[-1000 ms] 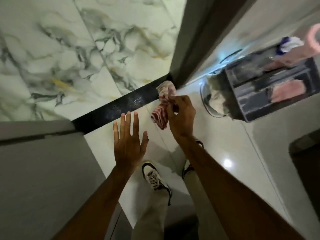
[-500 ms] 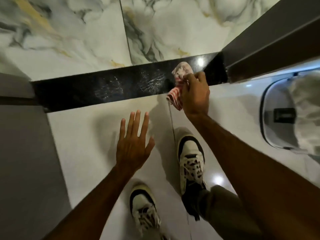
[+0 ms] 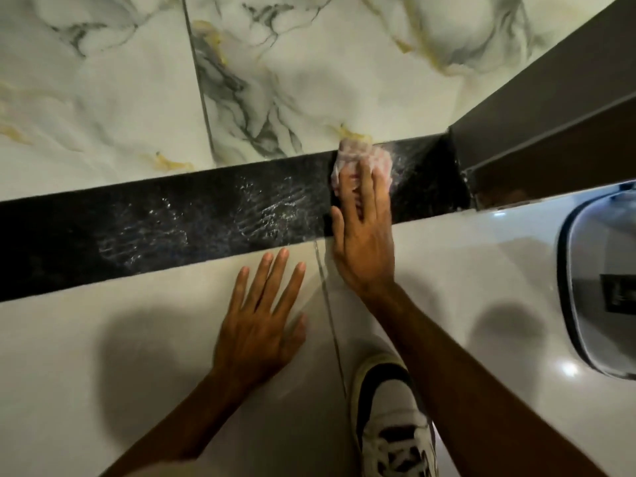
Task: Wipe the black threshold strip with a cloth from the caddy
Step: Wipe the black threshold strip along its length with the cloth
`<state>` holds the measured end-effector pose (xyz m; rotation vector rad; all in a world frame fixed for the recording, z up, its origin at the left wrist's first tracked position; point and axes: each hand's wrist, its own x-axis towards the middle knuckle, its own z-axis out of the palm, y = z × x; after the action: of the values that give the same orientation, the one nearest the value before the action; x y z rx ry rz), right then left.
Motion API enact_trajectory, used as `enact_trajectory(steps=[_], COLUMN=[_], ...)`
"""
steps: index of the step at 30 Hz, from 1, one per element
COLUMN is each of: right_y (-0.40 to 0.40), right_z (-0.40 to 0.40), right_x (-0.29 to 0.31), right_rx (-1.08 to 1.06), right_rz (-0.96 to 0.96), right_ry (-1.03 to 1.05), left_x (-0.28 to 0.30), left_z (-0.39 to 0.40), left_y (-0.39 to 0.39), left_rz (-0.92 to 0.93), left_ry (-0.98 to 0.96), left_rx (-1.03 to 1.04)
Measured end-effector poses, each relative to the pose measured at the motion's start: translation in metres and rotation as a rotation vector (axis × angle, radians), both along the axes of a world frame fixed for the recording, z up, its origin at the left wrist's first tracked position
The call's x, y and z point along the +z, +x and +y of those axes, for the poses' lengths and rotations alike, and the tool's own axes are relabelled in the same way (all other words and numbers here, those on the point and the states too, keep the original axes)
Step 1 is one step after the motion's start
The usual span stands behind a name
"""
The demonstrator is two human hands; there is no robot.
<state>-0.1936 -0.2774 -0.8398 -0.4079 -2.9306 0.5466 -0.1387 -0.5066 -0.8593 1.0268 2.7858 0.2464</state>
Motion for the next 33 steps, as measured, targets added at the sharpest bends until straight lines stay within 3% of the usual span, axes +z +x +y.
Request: enact_trajectory(steps=[3,5,9,13,17,22,25,28,31,33], right_y=[0.033,0.05,0.004,-0.03,0.029,-0.003,-0.037,0.009,0.059,0.049], right_z=[0.009,0.022,0.054,0.044,0.037,0.069,0.069,0.06,0.067,0.08], right_x=[0.005,0.007,0.011,0.008,0.017,0.023,0.02,0.022,0.027,0.028], right_rx=[-0.009,-0.123,-0.336,-0.163,0.048,-0.247,-0.187,-0.042,-0.122,-0.21], right_rz=[0.022,0.006,-0.077,-0.104,-0.098,-0.09,-0.115,-0.1,-0.173,-0.181], right_ry=[0.011,0.069,0.087,0.103,0.102,0.062,0.106,0.12,0.119,0.145], left_x=[0.009,0.012,0.004,-0.003,0.002,-0.002,-0.006,-0.001,0.004,0.003], left_z=[0.001,0.001,0.01,0.018,0.019,0.021,0.019,0.019,0.02,0.02], left_y=[0.0,-0.001,0.0,-0.001,-0.001,-0.001,-0.001,-0.002,-0.002,-0.002], left_rz=[-0.002,-0.003,-0.003,-0.003,-0.01,0.005,0.01,0.009,0.011,0.015], left_ry=[0.025,0.02,0.005,0.007,0.002,0.003,0.01,0.019,0.025,0.029], left_rx=[0.0,0.004,0.025,0.017,0.014,0.016,0.013,0.012,0.017,0.02])
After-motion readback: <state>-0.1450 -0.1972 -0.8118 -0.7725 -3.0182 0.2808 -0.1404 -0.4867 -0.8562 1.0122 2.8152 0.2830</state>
